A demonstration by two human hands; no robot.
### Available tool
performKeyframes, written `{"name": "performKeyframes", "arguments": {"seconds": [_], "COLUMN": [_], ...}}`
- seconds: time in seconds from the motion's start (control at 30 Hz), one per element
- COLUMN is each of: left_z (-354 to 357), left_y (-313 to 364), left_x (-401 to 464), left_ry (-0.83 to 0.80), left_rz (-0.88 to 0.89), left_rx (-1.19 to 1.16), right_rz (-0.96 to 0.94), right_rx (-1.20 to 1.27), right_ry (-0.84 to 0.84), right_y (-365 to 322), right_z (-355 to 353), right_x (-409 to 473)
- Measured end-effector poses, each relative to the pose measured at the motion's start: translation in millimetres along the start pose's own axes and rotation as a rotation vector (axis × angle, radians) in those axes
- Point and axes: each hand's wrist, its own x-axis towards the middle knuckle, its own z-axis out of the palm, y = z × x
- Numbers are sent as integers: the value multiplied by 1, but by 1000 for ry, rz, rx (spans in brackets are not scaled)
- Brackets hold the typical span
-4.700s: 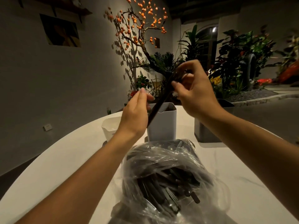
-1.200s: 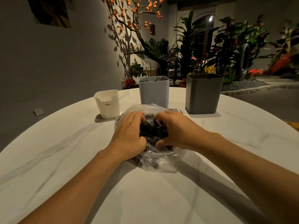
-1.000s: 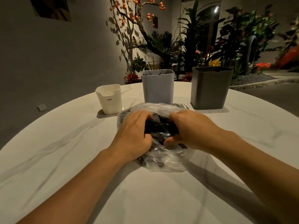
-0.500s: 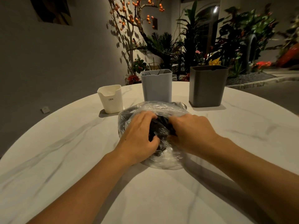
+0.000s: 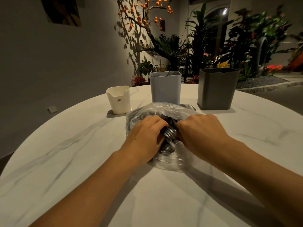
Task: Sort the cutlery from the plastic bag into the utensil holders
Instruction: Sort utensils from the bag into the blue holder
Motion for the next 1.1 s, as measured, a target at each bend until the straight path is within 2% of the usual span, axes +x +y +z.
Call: {"name": "performKeyframes", "arguments": {"seconds": [0.3,0.53,0.7,0.8,0.9,1.1], "left_z": [-8,-8,-9,-11,-6,1], "left_y": [0,0,1,5,10,10], "left_x": [-1,-1,-1,-1,2,8], "left_ry": [-70,-99,-8,33,-4,-27], "left_rz": [-166,-184,-160,-22,72,-25], "left_rx": [-78,-84,-79,-45,-23,-196], "right_rz": [38,132,82,42,14,11], "right_rx": [13,125,54,72,135,187], "right_ry": [27,57,100,111,211,179], "right_y": [7,3,5,-2,-5,-3], "right_z": [10,21,17,15,18,25], "right_x": [3,5,4,2,1,5]}}
